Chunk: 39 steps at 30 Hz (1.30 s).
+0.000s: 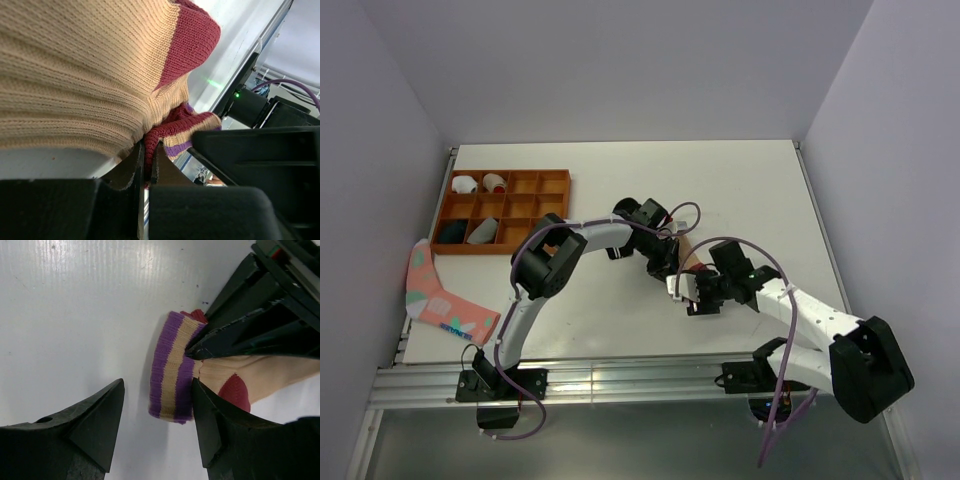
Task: Roll the socks
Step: Roll the sock at the center of the board.
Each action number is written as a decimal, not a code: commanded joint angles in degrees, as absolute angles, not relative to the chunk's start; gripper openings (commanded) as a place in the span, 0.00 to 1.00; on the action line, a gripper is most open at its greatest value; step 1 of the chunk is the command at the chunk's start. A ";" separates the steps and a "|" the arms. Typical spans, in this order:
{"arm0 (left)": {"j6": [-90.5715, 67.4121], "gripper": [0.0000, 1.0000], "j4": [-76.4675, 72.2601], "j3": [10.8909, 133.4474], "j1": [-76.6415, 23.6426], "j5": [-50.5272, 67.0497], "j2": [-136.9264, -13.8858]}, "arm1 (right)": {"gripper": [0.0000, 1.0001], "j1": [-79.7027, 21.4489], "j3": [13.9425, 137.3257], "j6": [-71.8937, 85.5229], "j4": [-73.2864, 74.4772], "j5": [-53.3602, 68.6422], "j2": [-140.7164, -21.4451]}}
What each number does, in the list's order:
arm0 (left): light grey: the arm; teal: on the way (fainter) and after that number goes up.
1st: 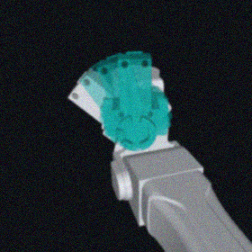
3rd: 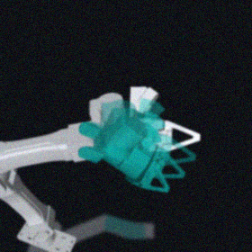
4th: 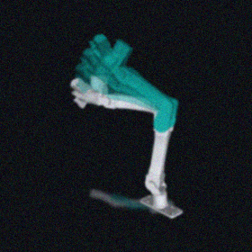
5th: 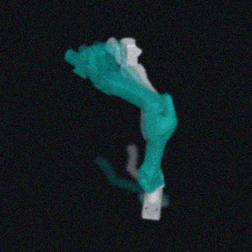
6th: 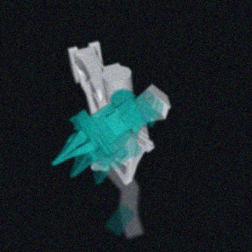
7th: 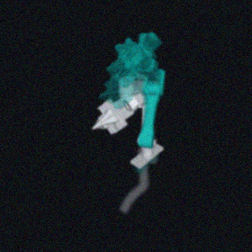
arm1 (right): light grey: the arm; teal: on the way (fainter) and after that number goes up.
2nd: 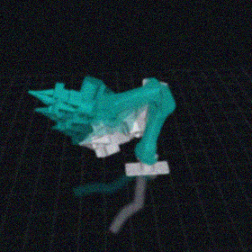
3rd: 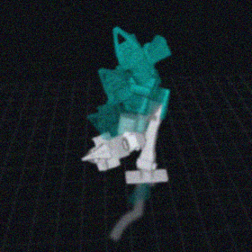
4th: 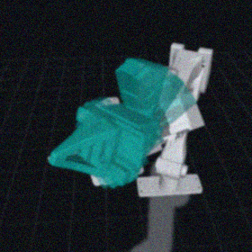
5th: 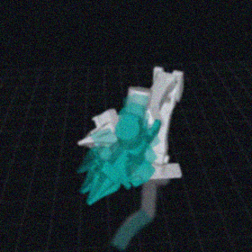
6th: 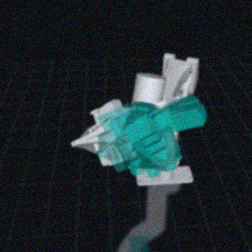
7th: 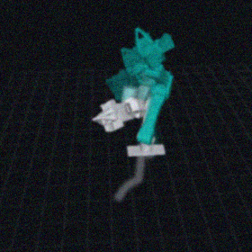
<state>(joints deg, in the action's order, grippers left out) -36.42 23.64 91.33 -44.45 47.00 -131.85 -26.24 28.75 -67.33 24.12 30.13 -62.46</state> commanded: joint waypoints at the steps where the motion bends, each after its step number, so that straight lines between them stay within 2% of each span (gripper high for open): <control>1: -30.59 0.00 33.13 88.94 -44.56 35.86 -137.20 | 0.63 -28.47 27.78 -65.92 19.35 26.99 -64.33; 9: -30.06 0.00 33.58 89.30 -43.77 36.47 -136.85 | 0.59 -29.62 28.92 -63.02 16.61 22.42 -68.73; 11: -30.23 0.00 33.22 89.04 -43.51 36.82 -136.32 | 0.55 -29.53 30.23 -62.49 18.10 21.71 -69.87; 12: -30.32 0.00 33.05 88.95 -43.42 37.00 -136.23 | 0.51 -29.53 30.76 -62.32 18.80 21.27 -70.31; 13: -30.41 0.01 32.61 88.77 -43.33 37.18 -136.06 | 0.42 -29.53 31.63 -61.97 20.29 21.36 -70.75; 15: -31.29 0.03 31.91 87.98 -42.98 37.79 -135.36 | 0.32 -29.53 32.25 -61.18 21.18 20.92 -71.36; 20: -37.52 0.10 25.69 84.83 -42.71 39.29 -132.46 | 0.20 -29.09 33.57 -59.07 24.78 21.18 -71.98; 25: -49.97 0.16 13.39 78.85 -42.71 37.09 -127.01 | 0.20 -26.02 36.56 -60.64 32.25 25.48 -73.83; 30: -60.19 0.13 -1.72 71.38 -43.06 34.72 -122.26 | 0.19 -18.65 42.43 -65.20 42.33 32.25 -78.30; 39: -67.85 0.22 -13.27 66.45 -45.61 28.39 -117.86 | 0.18 -10.11 52.98 -72.42 58.61 36.38 -93.07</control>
<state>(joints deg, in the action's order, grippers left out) -65.28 -9.72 68.42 -45.89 35.03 -120.81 -12.36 49.93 -69.04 46.44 37.26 -90.32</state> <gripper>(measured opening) 0.215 0.309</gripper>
